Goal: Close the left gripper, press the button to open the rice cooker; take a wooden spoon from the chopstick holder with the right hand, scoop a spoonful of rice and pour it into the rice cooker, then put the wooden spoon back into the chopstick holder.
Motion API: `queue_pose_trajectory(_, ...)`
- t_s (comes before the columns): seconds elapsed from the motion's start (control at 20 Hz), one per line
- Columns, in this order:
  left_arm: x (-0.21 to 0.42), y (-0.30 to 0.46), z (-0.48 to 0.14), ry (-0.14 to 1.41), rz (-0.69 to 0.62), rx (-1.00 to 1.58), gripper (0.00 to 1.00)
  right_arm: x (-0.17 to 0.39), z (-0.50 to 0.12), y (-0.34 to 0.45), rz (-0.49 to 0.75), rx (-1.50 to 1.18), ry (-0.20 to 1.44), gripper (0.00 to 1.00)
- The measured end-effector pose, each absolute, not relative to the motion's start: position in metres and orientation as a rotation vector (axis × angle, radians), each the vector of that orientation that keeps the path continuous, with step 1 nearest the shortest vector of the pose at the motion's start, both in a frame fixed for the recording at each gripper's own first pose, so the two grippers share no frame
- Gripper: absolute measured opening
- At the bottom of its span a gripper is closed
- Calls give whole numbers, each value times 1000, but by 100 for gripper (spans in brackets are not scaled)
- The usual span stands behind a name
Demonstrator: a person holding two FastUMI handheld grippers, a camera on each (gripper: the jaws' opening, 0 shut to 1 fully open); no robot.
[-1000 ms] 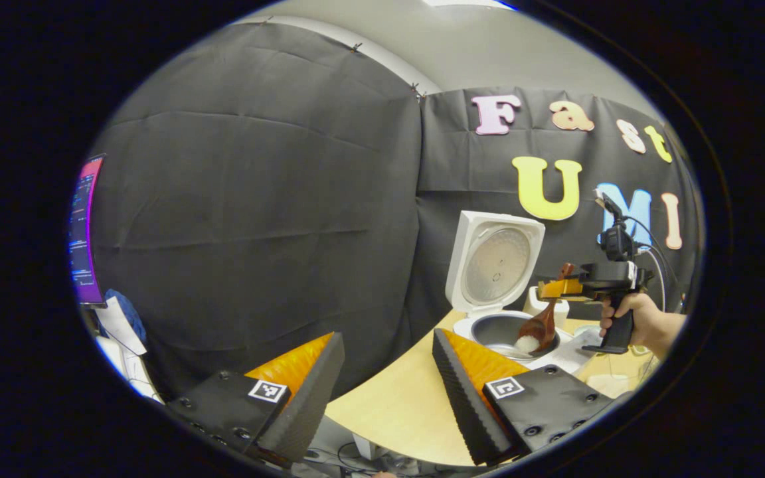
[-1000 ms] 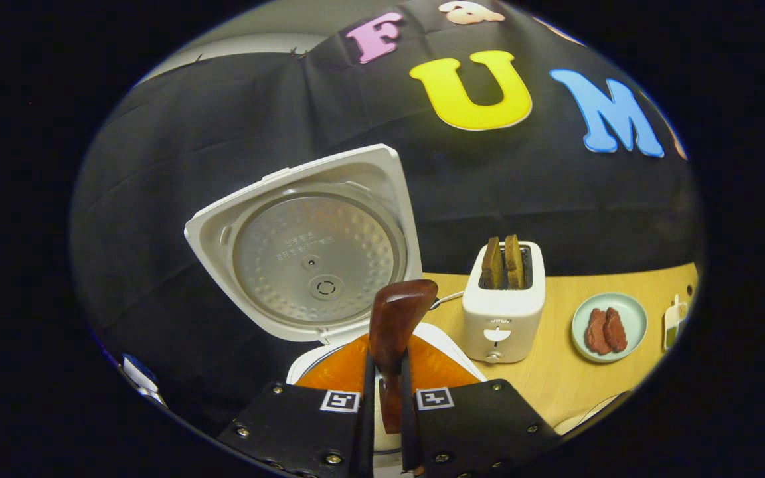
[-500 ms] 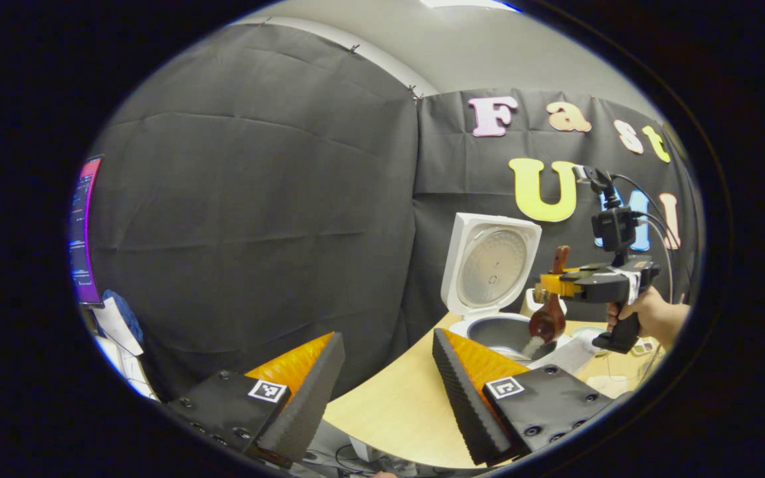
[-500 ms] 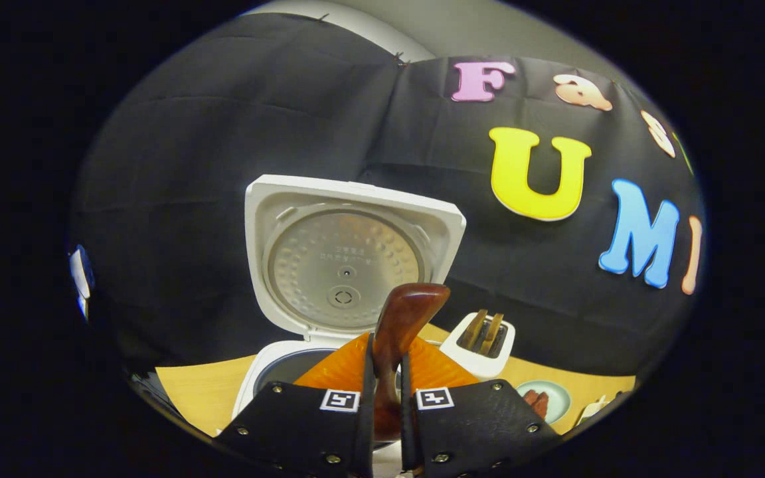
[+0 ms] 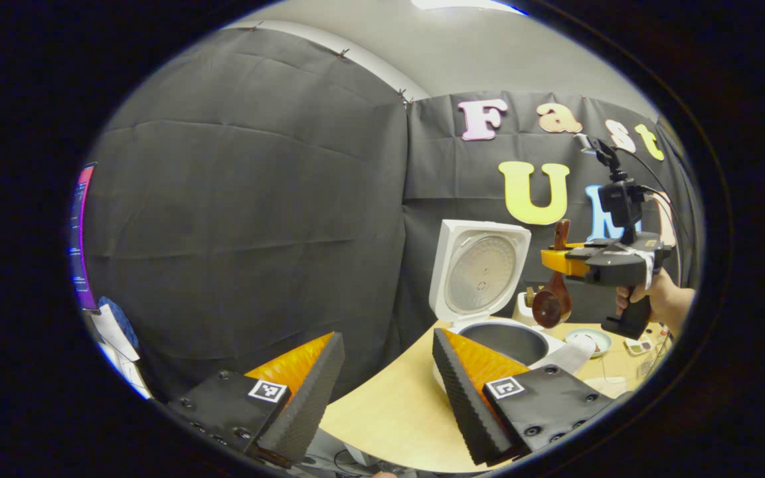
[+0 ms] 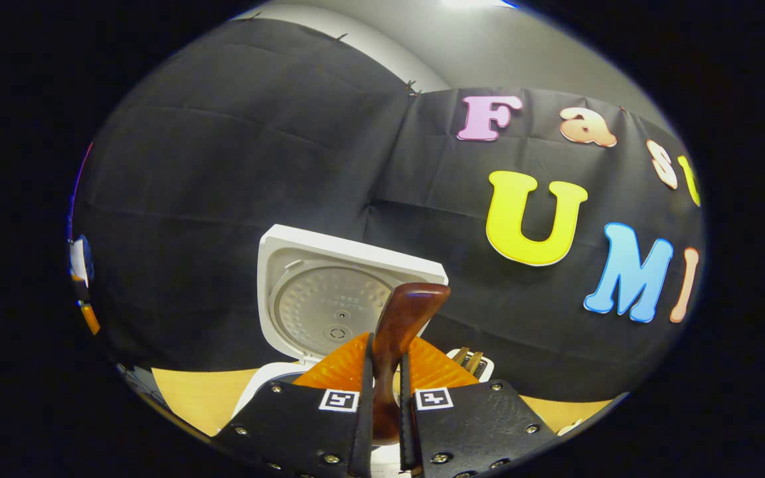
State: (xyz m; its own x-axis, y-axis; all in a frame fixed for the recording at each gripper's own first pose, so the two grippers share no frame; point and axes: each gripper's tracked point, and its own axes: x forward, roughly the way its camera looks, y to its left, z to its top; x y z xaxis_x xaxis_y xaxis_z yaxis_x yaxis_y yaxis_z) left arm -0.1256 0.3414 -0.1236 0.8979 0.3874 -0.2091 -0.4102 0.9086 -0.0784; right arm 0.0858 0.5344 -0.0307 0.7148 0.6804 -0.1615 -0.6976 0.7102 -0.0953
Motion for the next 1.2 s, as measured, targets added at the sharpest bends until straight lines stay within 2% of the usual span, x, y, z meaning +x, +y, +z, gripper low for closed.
queue_pose_trajectory(0.35, -124, 334, -107, 149, 356, -109, 96, 99, -10, 460, 706, 149, 253, 17)
queue_pose_trajectory(0.85, -104, 265, -71, 101, 247, -94, 93, 116, -20, 293, 487, 178, 282, 17)
queue_pose_trajectory(0.9, -101, 256, -67, 97, 235, -90, 89, 116, -20, 278, 465, 185, 284, 17)
queue_pose_trajectory(1.1, -90, 225, -55, 85, 193, -87, 96, 119, -27, 216, 374, 194, 286, 17)
queue_pose_trajectory(1.2, -85, 211, -53, 83, 177, -87, 96, 121, -31, 185, 328, 195, 289, 17)
